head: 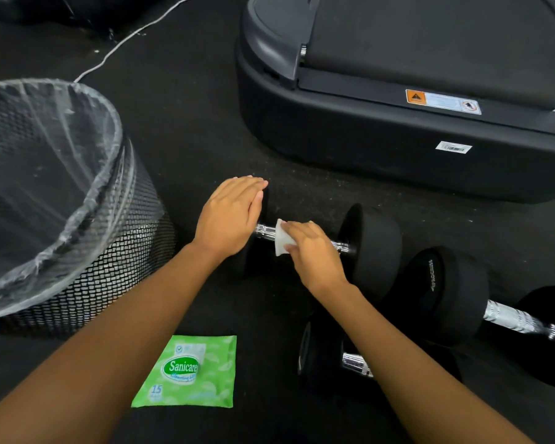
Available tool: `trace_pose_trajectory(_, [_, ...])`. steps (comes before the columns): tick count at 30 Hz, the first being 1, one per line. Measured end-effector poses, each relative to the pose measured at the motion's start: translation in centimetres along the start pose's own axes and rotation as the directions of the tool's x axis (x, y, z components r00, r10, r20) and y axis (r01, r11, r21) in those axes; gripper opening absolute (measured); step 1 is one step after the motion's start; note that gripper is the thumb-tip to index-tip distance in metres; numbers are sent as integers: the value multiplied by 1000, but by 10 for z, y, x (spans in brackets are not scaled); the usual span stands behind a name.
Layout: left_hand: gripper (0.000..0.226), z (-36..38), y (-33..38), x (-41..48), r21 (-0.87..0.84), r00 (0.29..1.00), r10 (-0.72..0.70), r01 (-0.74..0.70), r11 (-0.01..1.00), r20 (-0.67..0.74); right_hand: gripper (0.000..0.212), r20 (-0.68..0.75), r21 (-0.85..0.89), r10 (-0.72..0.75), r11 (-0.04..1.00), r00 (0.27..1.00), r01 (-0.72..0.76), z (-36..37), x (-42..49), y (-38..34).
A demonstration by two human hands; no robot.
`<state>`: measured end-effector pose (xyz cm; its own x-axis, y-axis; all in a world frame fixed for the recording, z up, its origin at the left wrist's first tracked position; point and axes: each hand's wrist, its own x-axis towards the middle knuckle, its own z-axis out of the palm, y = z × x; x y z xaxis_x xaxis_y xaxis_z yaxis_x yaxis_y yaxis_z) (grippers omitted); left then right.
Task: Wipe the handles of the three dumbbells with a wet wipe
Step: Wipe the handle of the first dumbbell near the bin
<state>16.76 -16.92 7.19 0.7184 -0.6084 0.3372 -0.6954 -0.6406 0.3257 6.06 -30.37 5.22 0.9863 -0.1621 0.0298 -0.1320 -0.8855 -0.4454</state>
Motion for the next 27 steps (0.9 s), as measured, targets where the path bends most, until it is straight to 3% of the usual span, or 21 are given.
trace_pose_trajectory(4, [46, 0, 1, 0, -2, 1000, 3, -3, 1000, -12, 36, 71, 52, 62, 996, 996, -66, -4, 11, 2])
trace_pose_trajectory(10, [47, 1, 1, 2, -3, 1000, -1, 1, 1000, 2, 24, 237, -5, 79, 997, 968, -80, 4, 42, -15])
trace_pose_trajectory(15, [41, 0, 1, 1, 4, 1000, -11, 11, 1000, 8, 38, 81, -91, -45, 994, 996, 52, 2, 25, -16])
trace_pose_trajectory(18, [46, 0, 1, 0, 9, 1000, -2, 2, 1000, 8, 41, 36, -65, -27, 997, 999, 29, -1, 16, -4])
trace_pose_trajectory(27, [44, 2, 1, 3, -8, 1000, -5, 5, 1000, 5, 30, 118, -141, -65, 987, 991, 81, 5, 36, -18])
